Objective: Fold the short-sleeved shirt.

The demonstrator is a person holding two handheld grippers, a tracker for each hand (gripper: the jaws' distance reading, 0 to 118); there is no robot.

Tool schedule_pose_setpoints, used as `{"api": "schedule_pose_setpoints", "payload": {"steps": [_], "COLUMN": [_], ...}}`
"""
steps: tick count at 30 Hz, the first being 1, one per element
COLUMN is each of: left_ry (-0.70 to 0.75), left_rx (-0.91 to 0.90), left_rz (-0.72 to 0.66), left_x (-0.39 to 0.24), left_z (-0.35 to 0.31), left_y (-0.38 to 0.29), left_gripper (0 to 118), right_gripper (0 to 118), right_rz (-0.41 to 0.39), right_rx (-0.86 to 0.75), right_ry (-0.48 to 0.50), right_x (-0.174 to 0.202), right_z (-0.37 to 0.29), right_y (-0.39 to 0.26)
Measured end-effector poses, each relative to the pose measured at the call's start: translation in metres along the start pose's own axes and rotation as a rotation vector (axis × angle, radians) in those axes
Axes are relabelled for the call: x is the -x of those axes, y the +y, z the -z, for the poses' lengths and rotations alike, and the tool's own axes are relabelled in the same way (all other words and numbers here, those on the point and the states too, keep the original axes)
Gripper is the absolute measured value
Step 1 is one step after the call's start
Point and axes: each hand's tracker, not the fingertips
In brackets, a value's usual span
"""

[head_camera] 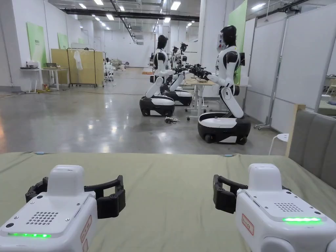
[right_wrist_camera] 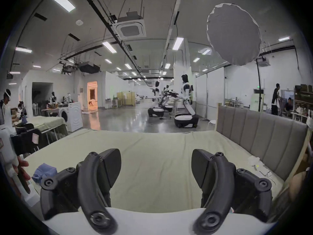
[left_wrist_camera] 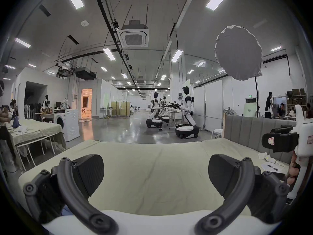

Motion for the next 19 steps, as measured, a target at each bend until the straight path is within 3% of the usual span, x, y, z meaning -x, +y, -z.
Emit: {"api": "schedule_pose_setpoints", "payload": {"steps": [7, 12, 19], "left_ry": [-0.007, -0.014, -0.017], "left_rx": [-0.004, 0.0, -0.01], "left_rz": [-0.007, -0.002, 0.013], "left_x": [-0.003, -0.007, -0.011], "left_z": [0.0, 0.0, -0.001], "left_y": [0.002, 0.002, 0.006], "left_gripper": [118, 118, 118], "right_gripper": [92, 92, 92], "right_rz": [0.016, -0.004, 0.089], "right_rx": [-0.003, -0.033, -0.014], "right_ry": [0.025, -0.009, 0.003], "right_x": [-0.005, -0.004, -0.018], "right_z": [-0.001, -0.002, -0.001], "right_y": [-0.003, -0.002, 0.001]}}
